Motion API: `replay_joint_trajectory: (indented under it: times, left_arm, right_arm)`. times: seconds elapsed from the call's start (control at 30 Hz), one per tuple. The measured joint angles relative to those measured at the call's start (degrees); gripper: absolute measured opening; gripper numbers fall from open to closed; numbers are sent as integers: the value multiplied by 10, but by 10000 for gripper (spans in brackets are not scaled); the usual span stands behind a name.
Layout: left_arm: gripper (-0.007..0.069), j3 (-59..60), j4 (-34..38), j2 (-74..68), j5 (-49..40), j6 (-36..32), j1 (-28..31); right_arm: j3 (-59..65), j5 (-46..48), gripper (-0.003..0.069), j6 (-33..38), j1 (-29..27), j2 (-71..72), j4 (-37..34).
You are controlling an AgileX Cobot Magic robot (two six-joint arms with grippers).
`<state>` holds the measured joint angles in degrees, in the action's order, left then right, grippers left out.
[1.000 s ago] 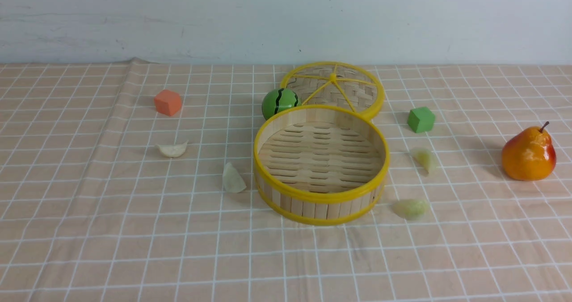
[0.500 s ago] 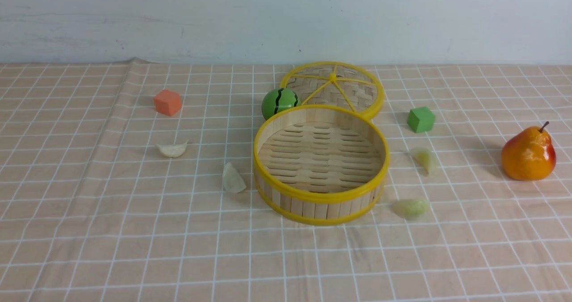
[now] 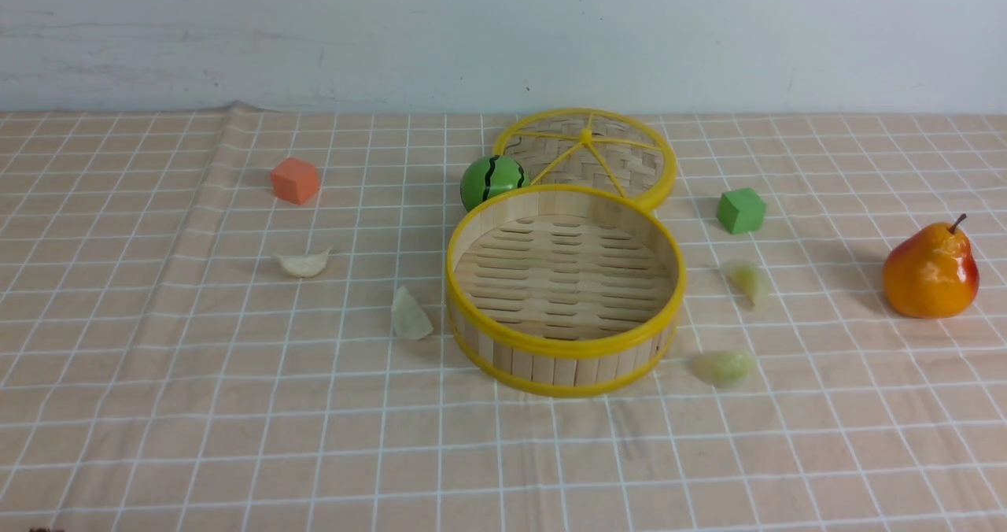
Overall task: Put the dumplings into the steamer on the table with the brown tablecloth.
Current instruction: 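Reach for and grasp a dumpling on the table with the left gripper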
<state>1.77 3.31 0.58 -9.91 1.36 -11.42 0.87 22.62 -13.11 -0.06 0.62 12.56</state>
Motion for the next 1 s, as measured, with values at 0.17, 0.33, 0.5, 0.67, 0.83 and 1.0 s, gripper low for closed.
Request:
replay_joint_trajectory:
  times: [0.17,0.33,0.5,0.67,0.83,1.0]
  left_arm:
    - [41,0,-2,0,105,0,0]
    - [48,0,-3,0,182,0,0]
    - [55,0,-3,0,234,6,0]
    - [57,0,1,0,251,75,0]
    - [57,0,28,-2,274,240,0]
    - [57,-25,14,-44,290,357,0]
  right_arm:
    - [0,0,239,0,0,0,0]
    - [3,-27,239,0,0,0,34]
    - [6,-176,239,0,0,0,147]
    - [6,-359,239,0,0,0,319]
    - [6,-593,239,-17,0,0,428]
    - [6,-762,239,-43,0,0,437]
